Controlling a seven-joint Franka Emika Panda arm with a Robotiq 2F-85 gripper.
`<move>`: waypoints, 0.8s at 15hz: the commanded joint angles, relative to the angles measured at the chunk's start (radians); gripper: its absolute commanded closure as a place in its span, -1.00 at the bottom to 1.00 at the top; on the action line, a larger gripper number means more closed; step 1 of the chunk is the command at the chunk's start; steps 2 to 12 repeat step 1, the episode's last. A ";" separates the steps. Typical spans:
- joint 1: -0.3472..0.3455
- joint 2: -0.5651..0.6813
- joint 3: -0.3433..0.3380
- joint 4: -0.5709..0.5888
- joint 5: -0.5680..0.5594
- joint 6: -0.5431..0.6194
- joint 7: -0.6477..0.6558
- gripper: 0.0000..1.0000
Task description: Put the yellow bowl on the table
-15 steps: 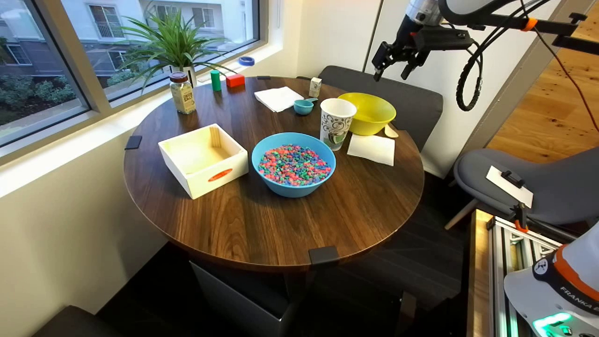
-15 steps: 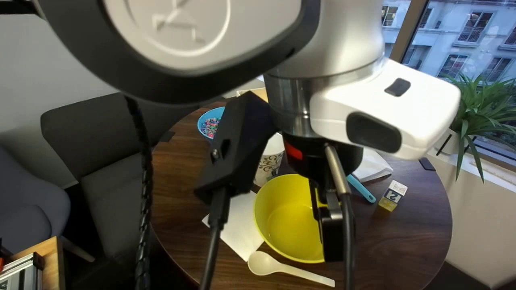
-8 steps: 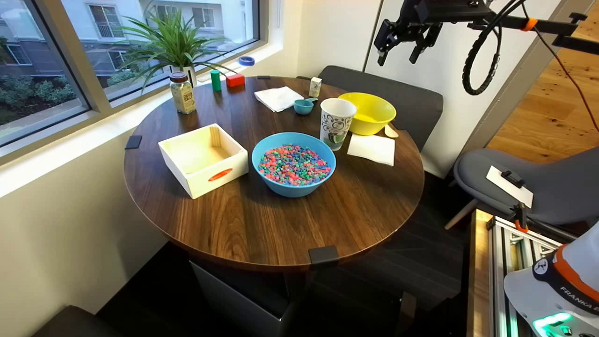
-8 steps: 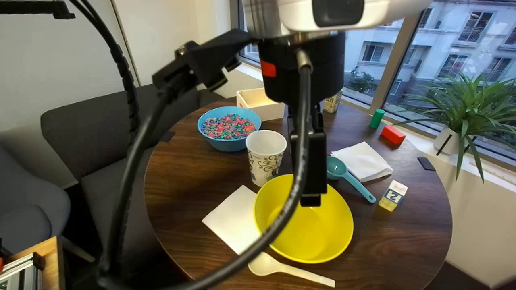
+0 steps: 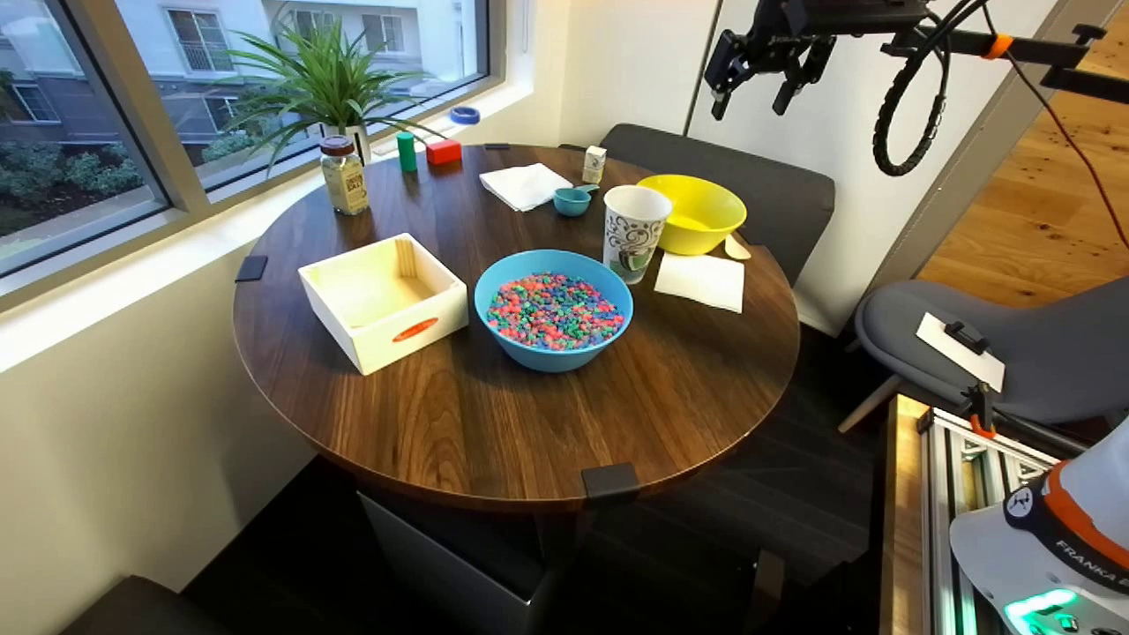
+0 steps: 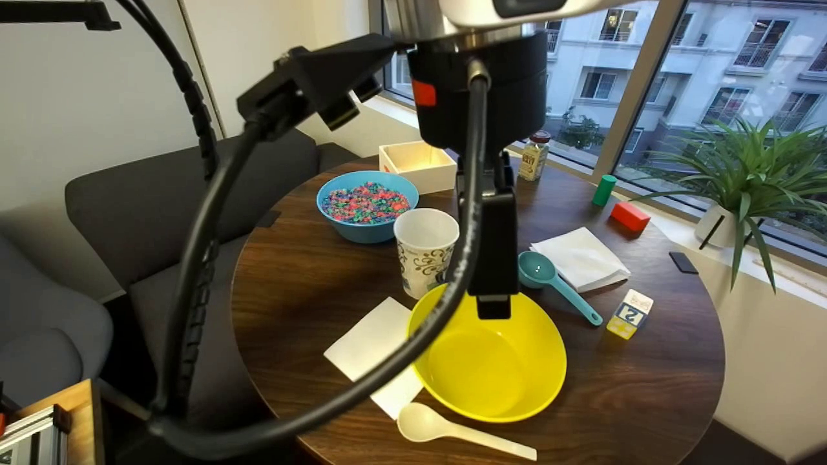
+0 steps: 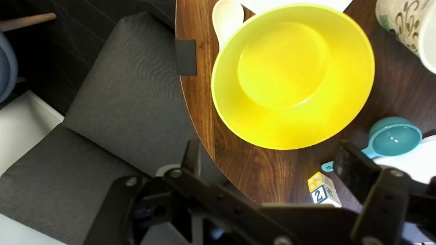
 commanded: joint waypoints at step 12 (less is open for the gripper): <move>0.008 0.001 -0.007 0.003 -0.001 -0.004 0.000 -1.00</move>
